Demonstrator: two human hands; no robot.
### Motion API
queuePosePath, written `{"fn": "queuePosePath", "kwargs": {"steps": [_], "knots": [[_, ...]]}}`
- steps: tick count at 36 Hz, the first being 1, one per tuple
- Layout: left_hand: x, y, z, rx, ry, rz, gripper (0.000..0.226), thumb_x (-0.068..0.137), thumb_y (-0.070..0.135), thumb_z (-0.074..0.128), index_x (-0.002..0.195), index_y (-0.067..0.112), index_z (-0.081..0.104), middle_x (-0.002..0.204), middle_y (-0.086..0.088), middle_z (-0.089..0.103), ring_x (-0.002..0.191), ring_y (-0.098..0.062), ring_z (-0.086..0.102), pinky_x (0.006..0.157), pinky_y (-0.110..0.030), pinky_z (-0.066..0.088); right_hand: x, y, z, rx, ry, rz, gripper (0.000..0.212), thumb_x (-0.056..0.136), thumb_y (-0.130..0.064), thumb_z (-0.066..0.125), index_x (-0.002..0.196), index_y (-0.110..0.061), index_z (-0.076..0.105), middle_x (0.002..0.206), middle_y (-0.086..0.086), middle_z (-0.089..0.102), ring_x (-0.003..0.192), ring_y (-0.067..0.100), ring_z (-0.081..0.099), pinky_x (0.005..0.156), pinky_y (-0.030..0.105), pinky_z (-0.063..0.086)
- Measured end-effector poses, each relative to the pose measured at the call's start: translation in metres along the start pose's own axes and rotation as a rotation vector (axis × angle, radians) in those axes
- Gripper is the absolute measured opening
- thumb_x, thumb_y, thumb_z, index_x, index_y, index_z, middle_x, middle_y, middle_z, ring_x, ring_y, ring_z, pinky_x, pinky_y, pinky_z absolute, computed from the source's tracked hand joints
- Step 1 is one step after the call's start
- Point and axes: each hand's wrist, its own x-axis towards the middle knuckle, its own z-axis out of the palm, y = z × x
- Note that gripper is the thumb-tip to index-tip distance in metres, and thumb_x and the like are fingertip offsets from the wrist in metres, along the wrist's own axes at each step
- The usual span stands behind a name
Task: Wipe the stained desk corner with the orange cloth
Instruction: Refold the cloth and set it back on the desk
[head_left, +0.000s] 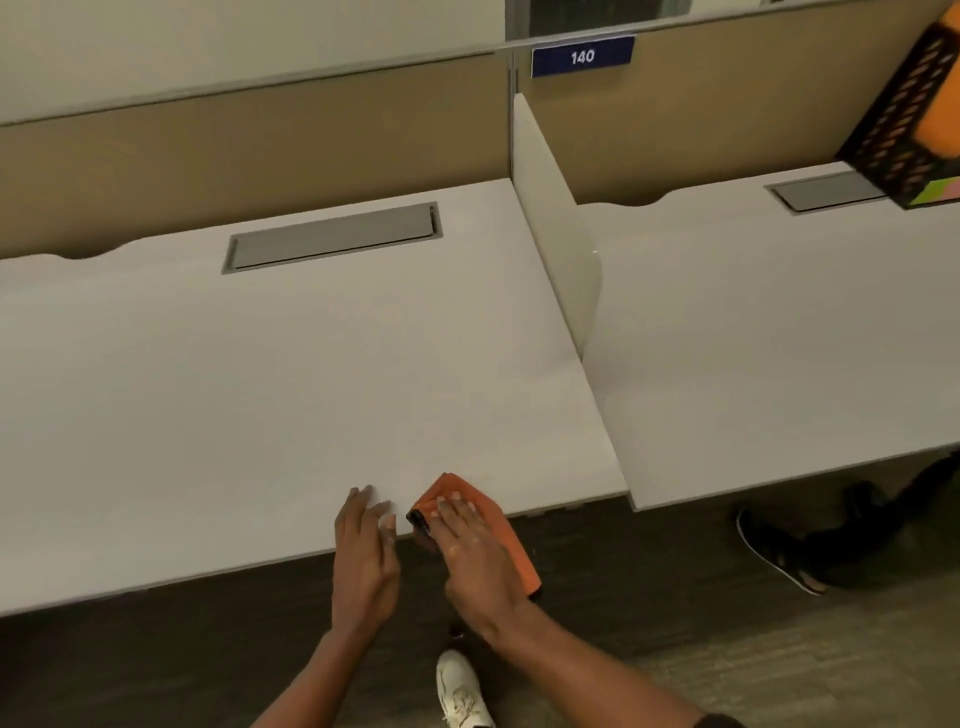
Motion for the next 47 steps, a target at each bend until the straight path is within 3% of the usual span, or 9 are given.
{"fn": "queuePosePath", "kwargs": {"steps": [4,8,12,20,22,28,32,41,47], "knots": [[-0.005,0.016,-0.018,-0.137,0.067,-0.038,0.026,0.112,0.034,0.055,0.124,0.018,0.070,0.144,-0.010,0.065,0.142,-0.033,0.054,0.116,-0.054,0.049,-0.003,-0.011,-0.036,0.385,0.087,0.154,0.058,0.096,0.005,0.051,0.141,-0.031,0.061,0.139,-0.009,0.065,0.130,0.006,0.059,0.117,0.029,0.045],[-0.009,0.048,-0.045,-0.367,-0.011,-0.266,0.052,0.098,0.071,0.050,0.104,0.024,0.072,0.106,0.004,0.077,0.105,-0.022,0.073,0.089,-0.039,0.060,-0.010,-0.024,-0.056,0.574,0.177,0.238,0.060,0.095,0.005,0.054,0.139,-0.034,0.063,0.126,-0.013,0.071,0.112,0.001,0.067,0.099,0.027,0.058],[-0.005,0.073,-0.069,-0.641,-0.208,-0.493,0.060,0.100,0.074,0.053,0.105,0.021,0.082,0.094,0.003,0.086,0.084,-0.017,0.084,0.077,-0.037,0.065,-0.015,-0.038,-0.063,0.668,0.265,0.217,0.068,0.089,0.013,0.057,0.130,-0.039,0.069,0.121,-0.025,0.071,0.117,-0.006,0.064,0.098,0.014,0.052],[0.001,0.095,-0.102,-0.918,-0.304,-0.578,0.034,0.101,0.035,0.073,0.106,0.003,0.085,0.100,-0.015,0.085,0.102,-0.028,0.083,0.091,-0.042,0.064,-0.017,-0.058,-0.066,0.600,0.338,0.132,0.065,0.078,0.010,0.064,0.122,-0.038,0.070,0.118,-0.022,0.071,0.114,0.001,0.068,0.098,0.025,0.058],[0.001,0.098,-0.108,-0.941,-0.301,-0.576,0.030,0.103,0.027,0.072,0.107,0.000,0.083,0.100,-0.016,0.085,0.100,-0.025,0.084,0.090,-0.041,0.064,-0.016,-0.061,-0.069,0.564,0.346,0.088,0.065,0.078,0.007,0.068,0.120,-0.043,0.068,0.120,-0.026,0.068,0.115,-0.002,0.065,0.096,0.016,0.055],[0.003,0.109,-0.119,-0.884,-0.192,-0.501,0.011,0.098,0.018,0.079,0.103,0.011,0.086,0.095,-0.005,0.086,0.092,-0.014,0.083,0.097,-0.043,0.063,-0.009,-0.072,-0.083,0.389,0.334,-0.051,0.037,0.088,-0.039,0.076,0.124,-0.031,0.068,0.123,-0.024,0.065,0.116,-0.004,0.062,0.095,0.011,0.052],[0.006,0.118,-0.123,-0.817,-0.142,-0.474,0.007,0.097,0.021,0.082,0.101,0.018,0.086,0.094,0.002,0.086,0.095,-0.017,0.083,0.103,-0.049,0.063,0.000,-0.077,-0.086,0.320,0.368,-0.021,0.043,0.088,-0.063,0.068,0.118,-0.032,0.067,0.114,-0.024,0.066,0.105,-0.007,0.064,0.090,0.010,0.053],[0.021,0.130,-0.151,-0.650,-0.095,-0.300,0.005,0.093,0.029,0.087,0.096,0.033,0.087,0.095,0.015,0.085,0.092,0.004,0.077,0.086,-0.026,0.051,0.032,-0.070,-0.122,0.428,0.371,-0.048,0.016,0.089,-0.034,0.078,0.103,-0.032,0.071,0.100,-0.023,0.072,0.098,-0.002,0.069,0.083,0.008,0.054],[0.036,0.136,-0.168,-0.431,-0.028,-0.244,0.014,0.092,0.027,0.089,0.099,0.037,0.082,0.095,0.025,0.081,0.094,0.008,0.073,0.082,-0.021,0.054,0.064,-0.060,-0.154,0.498,0.393,-0.063,0.025,0.087,-0.030,0.081,0.094,-0.049,0.065,0.097,-0.035,0.071,0.095,-0.007,0.069,0.079,0.000,0.049]]}}
